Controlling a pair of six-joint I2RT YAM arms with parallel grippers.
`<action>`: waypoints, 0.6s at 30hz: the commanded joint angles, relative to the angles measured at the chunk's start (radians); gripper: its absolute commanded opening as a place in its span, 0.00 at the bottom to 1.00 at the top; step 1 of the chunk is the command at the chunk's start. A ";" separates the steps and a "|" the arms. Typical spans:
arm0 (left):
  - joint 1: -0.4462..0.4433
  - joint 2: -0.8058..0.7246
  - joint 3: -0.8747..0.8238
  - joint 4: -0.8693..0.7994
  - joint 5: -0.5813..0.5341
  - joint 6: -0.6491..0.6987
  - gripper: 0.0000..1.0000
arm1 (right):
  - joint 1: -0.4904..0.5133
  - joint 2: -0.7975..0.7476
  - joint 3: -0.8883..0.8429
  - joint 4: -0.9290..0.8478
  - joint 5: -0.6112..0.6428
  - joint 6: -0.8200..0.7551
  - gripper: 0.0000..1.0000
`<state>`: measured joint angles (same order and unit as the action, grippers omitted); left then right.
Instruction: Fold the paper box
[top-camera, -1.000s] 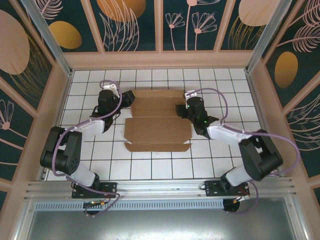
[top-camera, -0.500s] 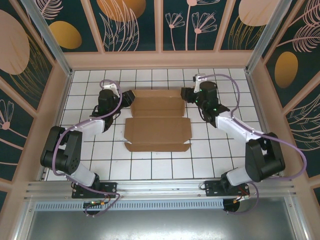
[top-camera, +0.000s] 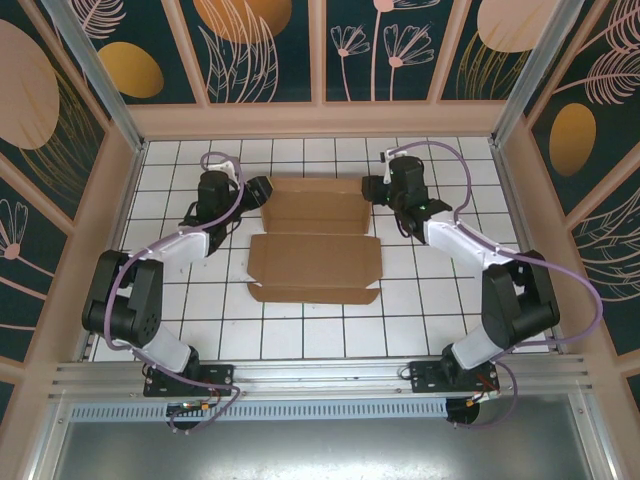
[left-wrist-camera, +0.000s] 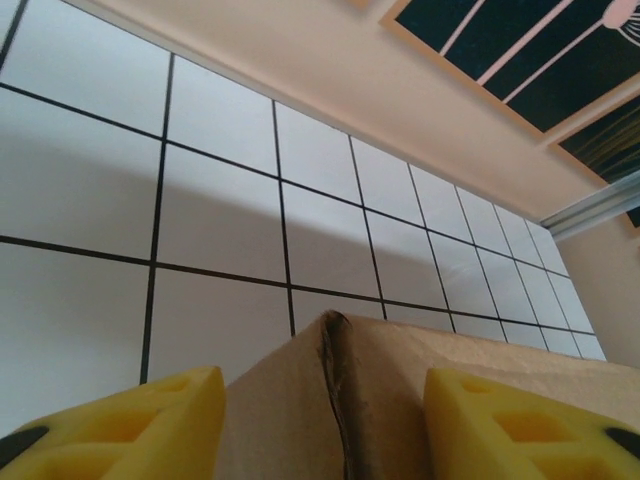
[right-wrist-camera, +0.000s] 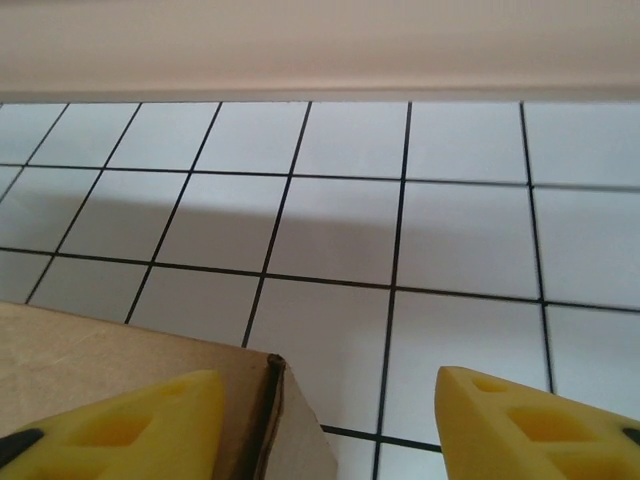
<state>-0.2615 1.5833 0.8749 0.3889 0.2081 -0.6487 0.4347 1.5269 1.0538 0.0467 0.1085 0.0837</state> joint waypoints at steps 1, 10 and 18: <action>0.001 -0.082 0.070 -0.112 -0.083 0.023 0.58 | 0.066 -0.041 0.083 -0.037 0.032 -0.178 0.62; 0.000 -0.233 0.124 -0.317 -0.218 -0.012 0.58 | 0.106 0.133 0.266 -0.146 -0.165 -0.188 0.49; -0.001 -0.322 0.132 -0.402 -0.242 -0.026 0.55 | 0.085 0.229 0.308 -0.197 -0.186 -0.122 0.30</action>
<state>-0.2615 1.2888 0.9825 0.0536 0.0048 -0.6643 0.5346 1.7432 1.3369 -0.1066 -0.0616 -0.0685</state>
